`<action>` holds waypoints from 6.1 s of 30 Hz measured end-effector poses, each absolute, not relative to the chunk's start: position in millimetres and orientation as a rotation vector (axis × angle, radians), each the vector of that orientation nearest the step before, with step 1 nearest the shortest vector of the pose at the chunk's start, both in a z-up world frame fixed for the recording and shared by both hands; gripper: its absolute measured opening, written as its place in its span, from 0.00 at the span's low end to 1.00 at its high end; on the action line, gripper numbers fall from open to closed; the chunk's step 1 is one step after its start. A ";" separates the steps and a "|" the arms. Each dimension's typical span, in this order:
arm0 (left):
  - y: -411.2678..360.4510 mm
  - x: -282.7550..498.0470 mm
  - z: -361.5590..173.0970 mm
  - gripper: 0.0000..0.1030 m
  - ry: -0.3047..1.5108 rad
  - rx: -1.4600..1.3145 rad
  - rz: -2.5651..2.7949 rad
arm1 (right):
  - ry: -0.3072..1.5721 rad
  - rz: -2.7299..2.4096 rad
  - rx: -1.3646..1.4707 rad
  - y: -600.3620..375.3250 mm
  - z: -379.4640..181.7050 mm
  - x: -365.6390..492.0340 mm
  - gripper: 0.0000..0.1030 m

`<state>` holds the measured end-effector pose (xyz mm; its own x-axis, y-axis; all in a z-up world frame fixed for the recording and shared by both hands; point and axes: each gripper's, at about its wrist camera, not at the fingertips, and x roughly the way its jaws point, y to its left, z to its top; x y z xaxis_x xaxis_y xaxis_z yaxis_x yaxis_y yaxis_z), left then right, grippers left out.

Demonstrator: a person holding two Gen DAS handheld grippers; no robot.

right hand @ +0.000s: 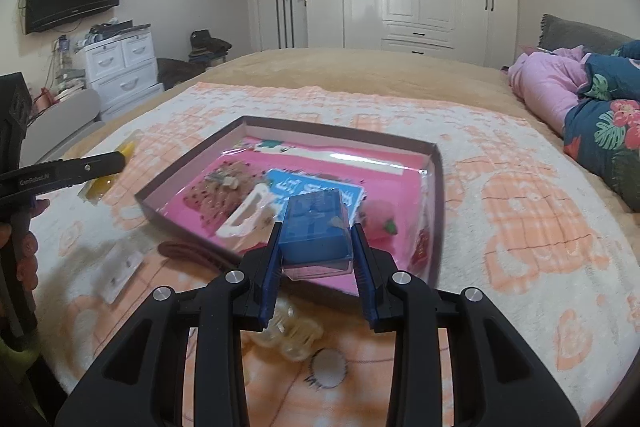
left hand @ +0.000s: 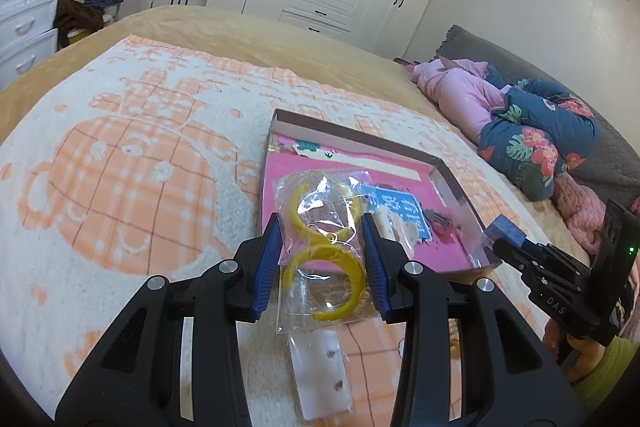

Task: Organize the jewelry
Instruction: 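Carry the yellow bag with the left gripper while the right carries the blue packet into the box, then open the right gripper over the box while the left releases the yellow bag inside, then withdraw both grippers from the box toward the remaining items on the blanket, then grasp the maroon claw clip with the left gripper while the right grasps the clear pearl packet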

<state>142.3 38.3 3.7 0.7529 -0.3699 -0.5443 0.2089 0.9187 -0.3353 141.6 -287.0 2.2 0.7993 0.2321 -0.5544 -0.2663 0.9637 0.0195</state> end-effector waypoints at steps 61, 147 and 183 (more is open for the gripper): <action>13.0 207.9 -30.3 0.37 0.719 -0.240 -0.344 | 0.729 0.214 0.011 -286.7 -33.2 180.1 0.44; -30.0 139.4 -42.6 0.50 0.835 0.132 -0.489 | 0.709 0.309 -0.013 -288.4 -26.6 95.4 0.69; -48.8 151.6 -62.3 0.22 0.878 0.152 -0.589 | 0.810 0.297 0.131 -301.3 -49.3 116.7 0.45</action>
